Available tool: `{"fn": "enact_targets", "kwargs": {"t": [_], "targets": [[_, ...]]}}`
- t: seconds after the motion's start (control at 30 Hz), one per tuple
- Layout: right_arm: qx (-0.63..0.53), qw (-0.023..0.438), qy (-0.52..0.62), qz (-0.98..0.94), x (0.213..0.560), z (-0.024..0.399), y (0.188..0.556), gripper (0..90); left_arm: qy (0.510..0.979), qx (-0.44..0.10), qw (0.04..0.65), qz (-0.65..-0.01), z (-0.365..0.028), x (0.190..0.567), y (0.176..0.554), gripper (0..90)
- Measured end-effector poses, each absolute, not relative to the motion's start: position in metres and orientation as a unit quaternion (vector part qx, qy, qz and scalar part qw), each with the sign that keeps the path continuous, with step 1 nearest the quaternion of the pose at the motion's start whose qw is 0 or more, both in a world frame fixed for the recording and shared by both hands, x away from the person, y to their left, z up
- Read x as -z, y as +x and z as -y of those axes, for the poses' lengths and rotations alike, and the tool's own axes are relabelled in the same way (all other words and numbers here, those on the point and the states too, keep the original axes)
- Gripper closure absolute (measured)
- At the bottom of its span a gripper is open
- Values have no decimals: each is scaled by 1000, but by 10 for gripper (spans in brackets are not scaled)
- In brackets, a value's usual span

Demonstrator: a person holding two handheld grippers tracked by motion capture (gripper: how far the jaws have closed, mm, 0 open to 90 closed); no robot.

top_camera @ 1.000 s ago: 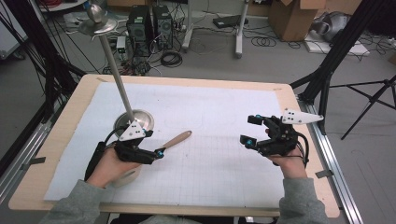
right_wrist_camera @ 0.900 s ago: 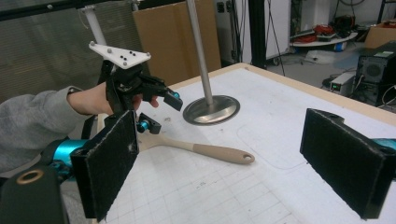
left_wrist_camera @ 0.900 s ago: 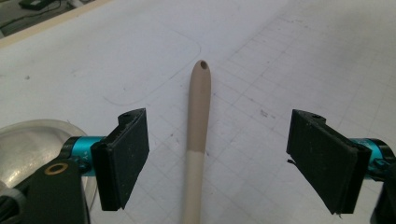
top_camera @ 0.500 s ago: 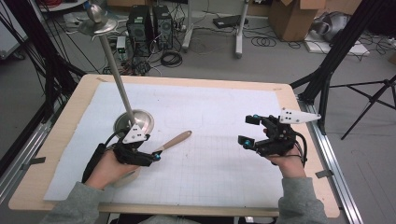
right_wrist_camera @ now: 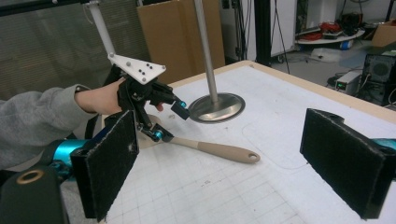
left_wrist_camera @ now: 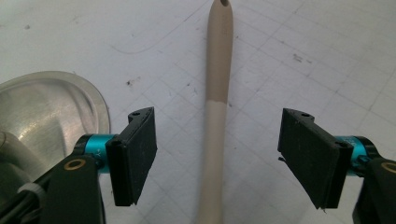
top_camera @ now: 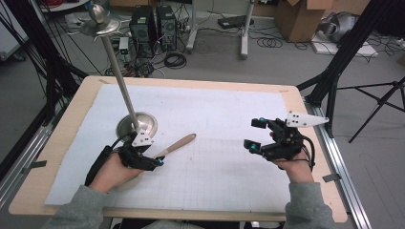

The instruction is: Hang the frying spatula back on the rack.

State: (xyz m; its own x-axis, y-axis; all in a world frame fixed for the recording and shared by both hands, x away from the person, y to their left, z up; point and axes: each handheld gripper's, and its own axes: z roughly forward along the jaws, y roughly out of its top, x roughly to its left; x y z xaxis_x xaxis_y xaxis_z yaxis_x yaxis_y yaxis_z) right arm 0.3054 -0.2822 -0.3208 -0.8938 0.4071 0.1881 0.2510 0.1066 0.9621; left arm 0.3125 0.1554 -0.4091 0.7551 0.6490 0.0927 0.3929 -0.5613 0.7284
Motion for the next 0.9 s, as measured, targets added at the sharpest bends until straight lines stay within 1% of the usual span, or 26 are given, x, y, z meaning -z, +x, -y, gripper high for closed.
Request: {"fn": "enact_targets", "kwargs": {"t": [0.07,0.2,0.33,0.53,0.77,0.9], "targets": [[-629,60,224,-742,321,283,305,105,866,-177,355,-303,-156,410,313,290],[-630,60,222,-742,321,283,305,106,868,-168,354,-305,-155,411,314,347],[-630,60,222,-742,320,283,304,105,872,-160,343,-310,-153,412,316,369],[-633,60,220,-740,320,283,303,106,880,-160,315,-317,-150,415,317,411],[-633,60,221,-740,320,283,303,106,887,-162,298,-314,-148,417,317,468],[-633,61,219,-740,320,283,303,105,888,-166,294,-313,-147,418,317,480]]}}
